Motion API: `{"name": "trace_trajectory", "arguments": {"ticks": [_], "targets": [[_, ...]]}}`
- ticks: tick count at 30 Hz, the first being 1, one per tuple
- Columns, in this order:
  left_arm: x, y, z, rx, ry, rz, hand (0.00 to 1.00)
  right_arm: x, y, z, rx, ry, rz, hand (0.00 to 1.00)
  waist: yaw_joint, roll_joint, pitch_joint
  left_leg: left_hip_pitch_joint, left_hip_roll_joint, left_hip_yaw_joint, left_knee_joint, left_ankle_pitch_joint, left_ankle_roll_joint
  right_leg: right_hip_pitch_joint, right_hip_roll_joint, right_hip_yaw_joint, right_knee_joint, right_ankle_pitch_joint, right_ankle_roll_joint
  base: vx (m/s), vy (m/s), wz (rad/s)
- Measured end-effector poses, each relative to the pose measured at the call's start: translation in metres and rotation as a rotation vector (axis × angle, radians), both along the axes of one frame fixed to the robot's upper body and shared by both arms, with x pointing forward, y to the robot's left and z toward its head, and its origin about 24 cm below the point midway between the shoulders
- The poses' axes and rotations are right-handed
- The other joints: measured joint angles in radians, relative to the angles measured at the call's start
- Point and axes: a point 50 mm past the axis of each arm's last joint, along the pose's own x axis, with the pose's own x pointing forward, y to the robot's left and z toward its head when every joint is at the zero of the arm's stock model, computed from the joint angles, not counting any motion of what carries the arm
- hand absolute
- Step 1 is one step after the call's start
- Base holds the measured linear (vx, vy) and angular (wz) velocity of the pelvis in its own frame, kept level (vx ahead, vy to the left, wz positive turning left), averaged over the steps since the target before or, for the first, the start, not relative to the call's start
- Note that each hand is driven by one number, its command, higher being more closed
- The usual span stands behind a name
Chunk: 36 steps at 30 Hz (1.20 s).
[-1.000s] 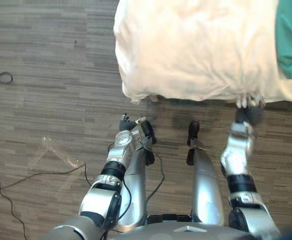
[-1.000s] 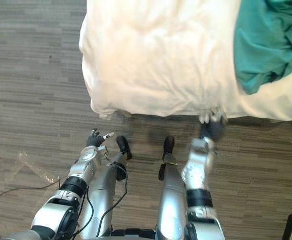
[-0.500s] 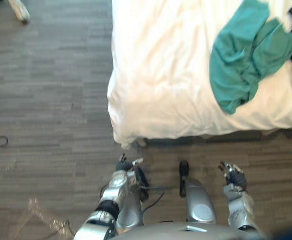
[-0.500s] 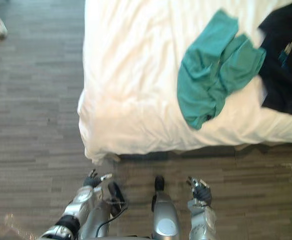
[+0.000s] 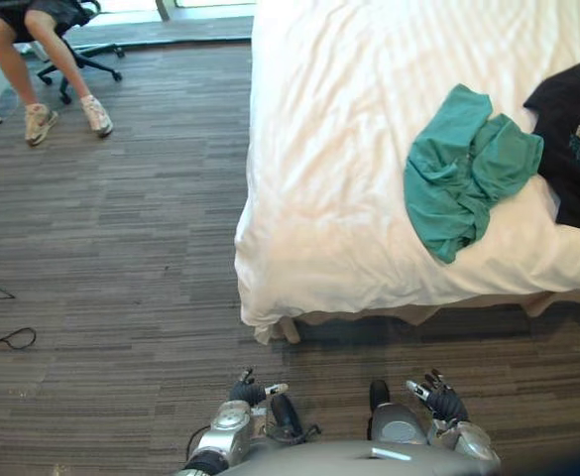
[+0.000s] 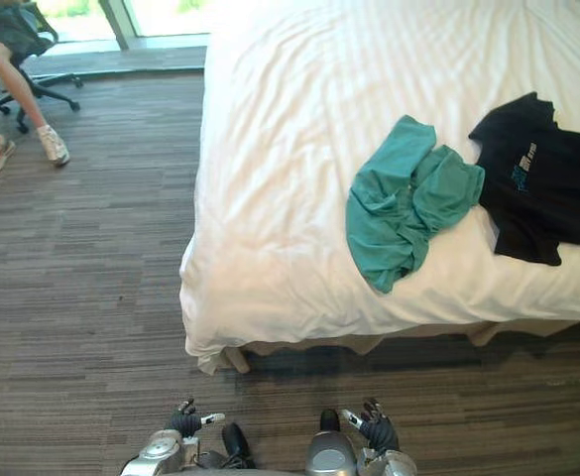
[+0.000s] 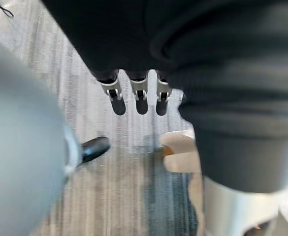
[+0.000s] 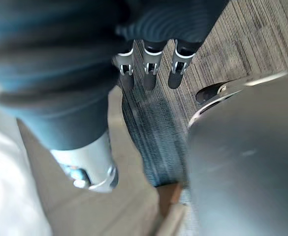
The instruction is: Tidy the bed and pick cloth on bed and put in laundry
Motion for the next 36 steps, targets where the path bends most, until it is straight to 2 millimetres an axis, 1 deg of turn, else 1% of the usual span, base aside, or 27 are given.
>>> {"name": "trace_trajectory", "arguments": {"ticks": [5,6,7,11,12,13,14,15,16,17,18,19,20,22,23,25,26,27,28,29,30,31,32,33,34,35,36], "targets": [[-0.008,0.002,-0.003,0.024,0.032,-0.025,0.0,-0.002,0.002,-0.001,0.004,0.007,0.023,0.0,-0.002,0.004,-0.02,0.037,-0.011,0.001,-0.017,0.004,0.005,0.029,-0.004,0.006,-0.011,0.007,0.005,0.04,0.038,-0.04],[-0.009,0.002,-0.004,0.034,0.035,-0.043,0.0,-0.002,0.002,-0.001,0.002,0.01,0.029,0.0,-0.002,0.006,-0.022,0.044,-0.012,0.001,-0.02,0.003,0.005,0.038,-0.003,0.006,-0.018,0.008,0.006,0.07,0.015,0.0],[-0.01,0.001,-0.004,0.055,0.045,-0.086,0.0,-0.002,0.003,-0.001,-0.007,0.015,0.055,0.0,-0.001,0.014,-0.029,0.05,-0.013,-0.001,-0.029,0.004,0.006,0.049,-0.002,0.003,-0.037,0.013,0.009,0.08,0.013,0.02],[-0.012,0.001,-0.005,0.087,0.055,-0.141,0.0,-0.003,0.003,-0.002,-0.013,0.035,0.074,0.0,0.0,0.017,-0.038,0.07,-0.017,-0.028,-0.031,0.003,0.006,0.089,-0.001,-0.001,-0.069,0.021,0.012,0.1,0.007,0.0],[-0.012,0.002,-0.005,0.089,0.055,-0.141,0.0,-0.003,0.004,-0.003,-0.014,0.043,0.075,0.0,0.0,0.013,-0.039,0.072,-0.014,-0.027,-0.017,-0.01,0.004,0.098,0.0,0.001,-0.075,0.021,0.012,0.07,0.003,-0.11],[-0.012,0.003,-0.004,0.092,0.053,-0.142,0.0,-0.004,0.005,-0.003,-0.016,0.055,0.075,0.0,0.001,0.007,-0.043,0.058,-0.004,-0.023,0.036,-0.042,0.0,0.101,0.001,0.01,-0.076,0.022,0.011,0.06,0.0,-0.2],[-0.012,0.005,-0.004,0.095,0.05,-0.143,0.0,-0.005,0.005,-0.004,-0.015,0.063,0.071,0.0,0.002,0.003,-0.045,0.047,0.003,-0.023,0.075,-0.061,0.001,0.101,0.002,0.021,-0.076,0.022,0.011,0.06,-0.009,-0.44],[-0.011,0.007,-0.003,0.107,0.039,-0.161,0.0,-0.005,0.006,-0.005,-0.017,0.075,0.073,0.0,0.011,-0.005,-0.05,0.016,0.019,-0.033,0.169,-0.099,0.006,0.099,0.004,0.056,-0.077,0.026,0.009,0.03,-0.027,-0.56],[-0.01,0.009,-0.003,0.112,0.035,-0.169,0.0,-0.005,0.006,-0.005,-0.019,0.077,0.075,0.0,0.019,-0.008,-0.052,0.001,0.028,-0.044,0.217,-0.117,0.01,0.095,0.007,0.076,-0.077,0.029,0.007,0.01,-0.041,-0.96],[-0.01,0.01,-0.003,0.12,0.032,-0.181,0.0,-0.006,0.005,-0.005,-0.018,0.084,0.064,0.0,0.03,-0.007,-0.053,-0.02,0.043,-0.084,0.296,-0.149,0.012,0.086,0.018,0.125,-0.078,0.035,0.007,-0.03,-0.032,-1.17],[-0.011,0.011,-0.003,0.123,0.044,-0.196,0.0,-0.005,0.004,-0.005,-0.02,0.085,0.052,0.0,0.03,0.0,-0.059,-0.038,0.053,-0.129,0.348,-0.174,0.016,0.067,0.031,0.177,-0.078,0.045,0.007,-0.04,-0.012,-1.2],[-0.011,0.011,-0.003,0.127,0.046,-0.213,0.0,-0.005,0.003,-0.005,-0.023,0.085,0.049,0.0,0.03,0.005,-0.063,-0.044,0.055,-0.15,0.363,-0.184,0.014,0.056,0.039,0.202,-0.079,0.051,0.007,-0.03,0.035,-1.52],[-0.012,0.01,-0.004,0.131,0.051,-0.26,0.0,-0.006,0.0,-0.004,-0.034,0.086,0.045,0.0,0.028,0.016,-0.069,-0.041,0.064,-0.173,0.369,-0.212,0.001,0.027,0.06,0.271,-0.085,0.076,0.01,-0.03,0.056,-1.26],[-0.012,0.009,-0.004,0.134,0.058,-0.281,0.0,-0.008,-0.003,-0.004,-0.038,0.09,0.036,0.0,0.02,0.02,-0.071,-0.032,0.068,-0.166,0.359,-0.226,-0.003,0.016,0.068,0.299,-0.099,0.095,0.015,-0.06,0.057,-0.97],[-0.012,0.006,-0.006,0.131,0.075,-0.314,0.0,-0.018,-0.004,-0.006,-0.032,0.109,0.016,0.0,0.008,0.018,-0.07,-0.005,0.066,-0.164,0.318,-0.24,-0.016,0.003,0.076,0.331,-0.108,0.116,0.019,-0.08,0.055,-0.62],[-0.011,0.004,-0.006,0.114,0.075,-0.315,0.0,-0.024,-0.004,-0.007,-0.024,0.117,-0.007,0.0,0.0,0.013,-0.071,0.009,0.063,-0.161,0.292,-0.244,-0.019,-0.007,0.078,0.342,-0.105,0.126,0.021,-0.09,0.046,-0.42],[-0.011,0.004,-0.006,0.102,0.074,-0.3,0.0,-0.029,-0.002,-0.008,-0.022,0.124,-0.018,0.0,-0.003,0.007,-0.072,0.024,0.055,-0.158,0.271,-0.244,-0.019,-0.014,0.078,0.354,-0.101,0.132,0.022,-0.13,0.04,-0.57],[-0.011,0.003,-0.006,0.09,0.072,-0.285,0.0,-0.034,-0.001,-0.009,-0.014,0.127,-0.052,0.0,-0.002,-0.002,-0.073,0.046,0.046,-0.127,0.247,-0.239,-0.018,-0.031,0.077,0.384,-0.094,0.142,0.025,-0.14,0.032,-0.69],[-0.012,0.003,-0.006,0.083,0.076,-0.274,0.0,-0.036,0.0,-0.009,-0.015,0.126,-0.062,0.0,-0.001,-0.006,-0.075,0.059,0.042,-0.108,0.237,-0.236,-0.017,-0.035,0.077,0.397,-0.09,0.145,0.024,-0.14,0.023,-0.64],[-0.013,0.004,-0.007,0.081,0.077,-0.268,0.0,-0.037,0.0,-0.009,-0.016,0.126,-0.065,0.0,-0.003,-0.008,-0.075,0.07,0.04,-0.097,0.229,-0.235,-0.017,-0.036,0.076,0.398,-0.087,0.144,0.022,-0.16,0.006,-0.6],[-0.013,0.003,-0.007,0.076,0.077,-0.256,0.0,-0.04,0.001,-0.009,-0.012,0.124,-0.077,0.0,-0.005,-0.019,-0.068,0.086,0.037,-0.057,0.213,-0.236,-0.021,-0.046,0.067,0.356,-0.082,0.115,-0.03,-0.16,0.012,-0.8],[-0.015,-0.002,-0.008,0.059,0.087,-0.24,0.0,-0.04,-0.003,-0.007,-0.026,0.112,-0.083,0.0,0.0,0.018,-0.068,0.103,0.063,-0.018,0.18,-0.23,-0.011,-0.049,0.067,0.264,-0.07,0.054,-0.123,-0.15,0.024,-0.88],[-0.017,-0.007,-0.009,0.047,0.092,-0.234,0.0,-0.036,-0.006,-0.005,-0.035,0.095,-0.078,0.0,0.0,0.05,-0.07,0.106,0.084,0.007,0.171,-0.221,-0.006,-0.074,0.071,0.217,-0.018,0.055,-0.114,-0.01,-0.026,-0.94],[-0.02,-0.005,-0.009,0.043,0.1,-0.21,0.0,-0.034,-0.009,-0.003,-0.044,0.079,-0.075,0.0,-0.001,0.036,-0.067,0.117,0.096,0.037,0.17,-0.22,-0.007,-0.126,0.07,0.137,0.162,0.05,-0.12,0.03,-0.062,-0.85],[-0.021,0.003,-0.009,0.055,0.103,-0.192,0.0,-0.038,-0.002,-0.005,-0.03,0.085,-0.08,0.0,0.002,0.014,-0.066,0.137,0.083,0.057,0.174,-0.234,-0.029,-0.121,0.061,0.083,0.235,0.016,-0.121,0.05,-0.064,-0.93],[-0.021,0.006,-0.009,0.063,0.103,-0.185,0.0,-0.04,0.001,-0.006,-0.022,0.09,-0.077,0.0,0.006,0.0,-0.064,0.145,0.068,0.064,0.179,-0.244,-0.035,-0.12,0.059,0.073,0.23,0.011,-0.097,0.0,-0.001,-0.97],[-0.021,0.01,-0.008,0.079,0.106,-0.165,0.0,-0.04,0.002,-0.006,-0.024,0.093,-0.051,0.0,0.003,-0.014,-0.065,0.143,0.05,0.03,0.176,-0.255,-0.021,-0.125,0.082,0.103,0.206,0.035,-0.088,-0.04,0.022,-1.17]]}}
